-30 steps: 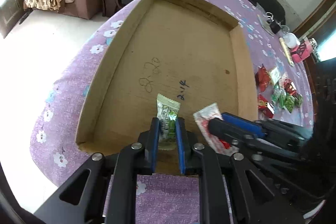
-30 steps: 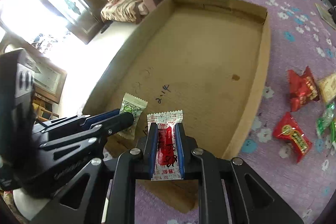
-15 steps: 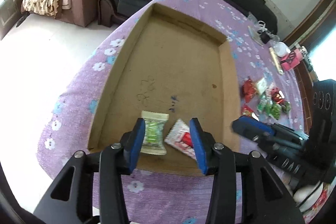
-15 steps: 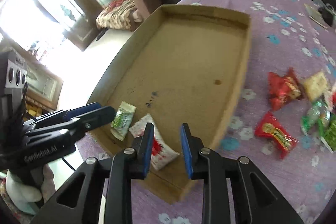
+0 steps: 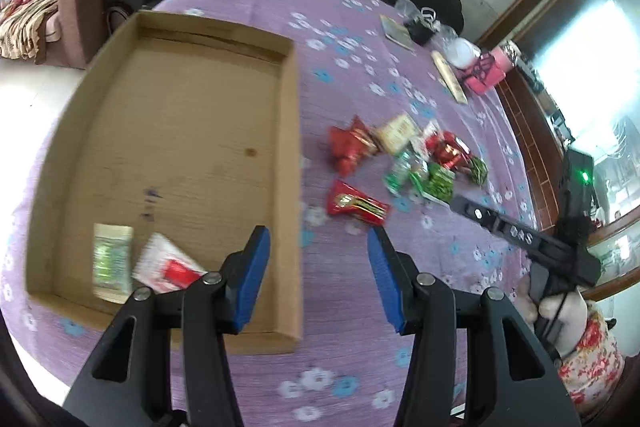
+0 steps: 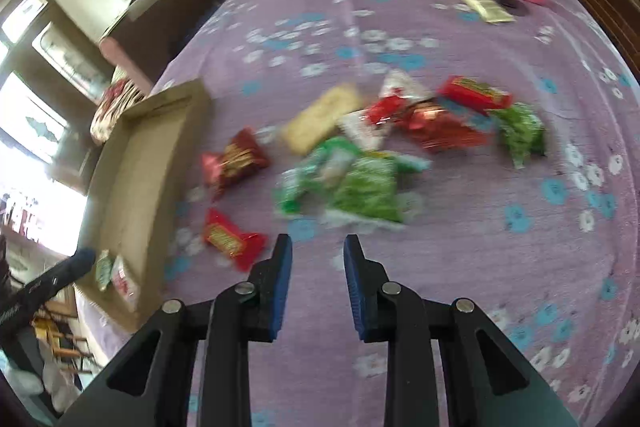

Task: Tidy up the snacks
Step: 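Grasp the red candy with the left gripper while the right grasps the green pea bag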

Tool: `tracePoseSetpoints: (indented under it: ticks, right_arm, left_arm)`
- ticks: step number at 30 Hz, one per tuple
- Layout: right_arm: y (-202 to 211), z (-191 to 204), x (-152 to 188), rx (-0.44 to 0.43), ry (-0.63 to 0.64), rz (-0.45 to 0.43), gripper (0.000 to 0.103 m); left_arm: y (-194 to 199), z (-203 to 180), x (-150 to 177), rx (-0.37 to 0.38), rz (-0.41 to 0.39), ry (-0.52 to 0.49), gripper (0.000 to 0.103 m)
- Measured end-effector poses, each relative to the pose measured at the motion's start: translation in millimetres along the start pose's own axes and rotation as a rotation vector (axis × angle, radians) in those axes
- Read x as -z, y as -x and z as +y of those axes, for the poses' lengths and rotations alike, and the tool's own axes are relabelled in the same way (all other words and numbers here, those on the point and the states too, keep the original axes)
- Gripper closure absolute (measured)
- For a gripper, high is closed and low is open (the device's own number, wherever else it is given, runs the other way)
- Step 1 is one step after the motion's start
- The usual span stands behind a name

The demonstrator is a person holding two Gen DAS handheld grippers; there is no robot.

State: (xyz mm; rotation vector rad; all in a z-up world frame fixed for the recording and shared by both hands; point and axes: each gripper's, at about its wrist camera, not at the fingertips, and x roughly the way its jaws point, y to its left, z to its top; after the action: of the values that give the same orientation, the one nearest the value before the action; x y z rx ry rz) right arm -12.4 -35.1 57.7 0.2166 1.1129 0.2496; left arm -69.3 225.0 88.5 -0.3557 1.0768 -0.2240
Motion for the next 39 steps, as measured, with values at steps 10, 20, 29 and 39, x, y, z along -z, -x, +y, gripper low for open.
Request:
tracePoseSetpoints:
  ticks: [10, 20, 29, 39]
  right_arm:
    - [-21, -30, -27, -0.043, -0.006, 0.010, 0.065]
    - [-37, -31, -29, -0.051, 0.050, 0.049, 0.076]
    - [-15, -56, -20, -0.073, 0.054, 0.027, 0.076]
    - [0, -58, -16, -0.093, 0.072, 0.006, 0.076]
  left_arm:
    - [-35, -47, 9, 0.010, 0.057, 0.047, 0.050]
    - [-77, -67, -10, -0.095, 0.061, 0.084, 0.050]
    - [-116, -60, -14, -0.243, 0.079, 0.106, 0.051]
    - [-106, -72, -8, -0.190, 0.051, 0.047, 0.095]
